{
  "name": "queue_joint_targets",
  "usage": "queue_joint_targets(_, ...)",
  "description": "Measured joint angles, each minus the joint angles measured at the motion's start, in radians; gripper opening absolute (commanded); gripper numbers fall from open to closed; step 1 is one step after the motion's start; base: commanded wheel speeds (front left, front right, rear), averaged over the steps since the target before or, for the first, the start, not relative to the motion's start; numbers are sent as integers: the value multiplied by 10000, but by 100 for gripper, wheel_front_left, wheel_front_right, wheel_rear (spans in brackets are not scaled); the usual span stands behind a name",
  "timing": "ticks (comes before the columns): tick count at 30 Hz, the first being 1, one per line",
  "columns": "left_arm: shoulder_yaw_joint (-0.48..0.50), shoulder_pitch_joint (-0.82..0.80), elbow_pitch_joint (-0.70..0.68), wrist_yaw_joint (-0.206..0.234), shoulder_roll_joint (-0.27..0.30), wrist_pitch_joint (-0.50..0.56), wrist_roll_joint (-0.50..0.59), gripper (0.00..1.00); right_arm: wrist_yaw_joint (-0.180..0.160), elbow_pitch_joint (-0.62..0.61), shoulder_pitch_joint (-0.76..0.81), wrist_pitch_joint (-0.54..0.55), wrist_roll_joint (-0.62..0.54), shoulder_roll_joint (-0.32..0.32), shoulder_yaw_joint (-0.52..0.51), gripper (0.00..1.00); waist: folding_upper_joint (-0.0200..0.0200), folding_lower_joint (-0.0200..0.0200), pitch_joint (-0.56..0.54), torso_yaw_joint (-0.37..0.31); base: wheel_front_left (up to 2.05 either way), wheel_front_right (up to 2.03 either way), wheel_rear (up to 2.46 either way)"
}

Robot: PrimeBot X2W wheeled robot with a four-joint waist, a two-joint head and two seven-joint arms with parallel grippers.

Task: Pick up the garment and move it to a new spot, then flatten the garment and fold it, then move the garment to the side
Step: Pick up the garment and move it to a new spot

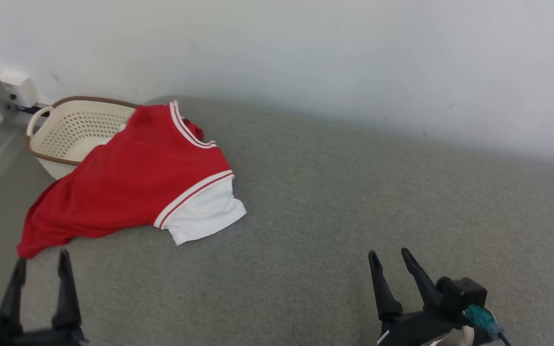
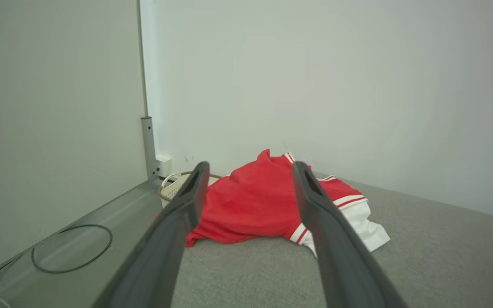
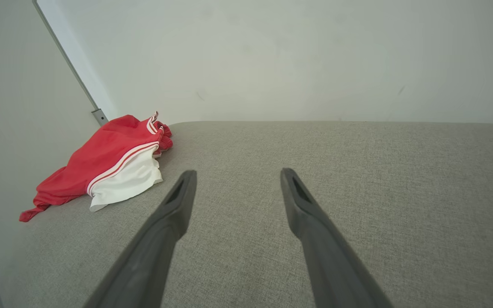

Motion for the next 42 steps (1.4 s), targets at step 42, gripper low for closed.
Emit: queue_joint_targets(42, -2989, -7937, 7846, -1202, 4182, 5536, -3777, 100, 0, -27, -1934, -527, 213, -15, 412, 100, 2, 1, 3320, -4233, 0, 0, 0)
